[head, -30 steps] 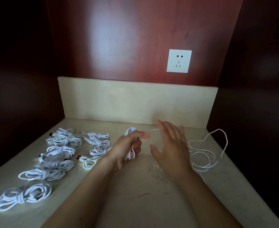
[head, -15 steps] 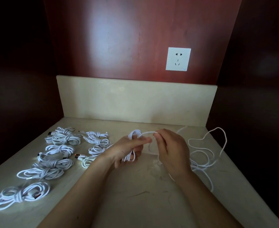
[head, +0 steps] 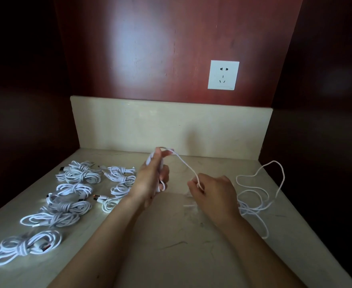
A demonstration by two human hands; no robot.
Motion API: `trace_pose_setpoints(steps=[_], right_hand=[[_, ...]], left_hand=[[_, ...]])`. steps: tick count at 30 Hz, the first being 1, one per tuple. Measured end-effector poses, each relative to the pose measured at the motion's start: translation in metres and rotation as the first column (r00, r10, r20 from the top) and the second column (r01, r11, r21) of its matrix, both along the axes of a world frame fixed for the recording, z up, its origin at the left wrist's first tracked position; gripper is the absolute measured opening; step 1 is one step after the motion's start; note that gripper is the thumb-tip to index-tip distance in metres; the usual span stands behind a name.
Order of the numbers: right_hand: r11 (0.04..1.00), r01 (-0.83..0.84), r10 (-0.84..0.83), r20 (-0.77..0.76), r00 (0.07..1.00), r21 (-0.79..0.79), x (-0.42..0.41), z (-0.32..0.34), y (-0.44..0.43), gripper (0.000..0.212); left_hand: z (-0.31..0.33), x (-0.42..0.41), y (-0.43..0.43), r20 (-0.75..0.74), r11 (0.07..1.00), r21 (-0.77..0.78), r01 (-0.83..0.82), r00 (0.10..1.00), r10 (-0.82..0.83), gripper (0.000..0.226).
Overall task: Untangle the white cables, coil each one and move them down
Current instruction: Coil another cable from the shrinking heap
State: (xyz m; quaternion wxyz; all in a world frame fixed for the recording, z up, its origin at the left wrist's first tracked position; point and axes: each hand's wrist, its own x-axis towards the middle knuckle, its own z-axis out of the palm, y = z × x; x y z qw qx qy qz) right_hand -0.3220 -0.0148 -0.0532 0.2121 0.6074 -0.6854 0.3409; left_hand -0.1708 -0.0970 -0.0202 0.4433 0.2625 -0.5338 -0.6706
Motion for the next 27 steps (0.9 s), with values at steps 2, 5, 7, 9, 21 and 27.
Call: trace_pose_setpoints(steps=[2,5,7,9,21,27], right_hand=[[0.993,0.031,-0.024,-0.066,0.998,0.113,0.001,-0.003,-0.001,0.038],[0.974,0.073,-0.06,-0.065,0.996,0.215,-0.002,-0.001,-0.001,0.034],[0.96,0.161,-0.15,-0.069,0.986,0.227,-0.009,0.001,-0.001,0.033],[0.943,0.237,-0.239,-0.019,0.971,0.232,-0.019,0.002,-0.002,0.028],[0.935,-0.351,0.352,0.012,0.936,-0.043,0.004,0.011,0.0,0.042],[0.94,-0.339,0.34,0.008,0.941,-0.031,0.009,0.016,0.005,0.033]], left_hand=[[0.004,0.006,-0.001,-0.096,0.996,0.077,0.046,0.995,-0.038,0.048],[0.002,0.004,0.0,-0.007,1.0,0.025,0.012,1.0,-0.012,0.048],[-0.003,0.001,-0.001,0.138,0.998,-0.052,-0.039,0.989,0.046,0.046],[-0.007,0.0,-0.002,0.233,0.997,-0.055,-0.046,0.971,0.058,0.041],[-0.015,-0.001,0.01,0.592,0.889,-0.395,0.231,0.804,0.054,0.017],[-0.002,0.001,0.018,0.545,0.855,-0.361,0.371,0.828,-0.129,0.022]])
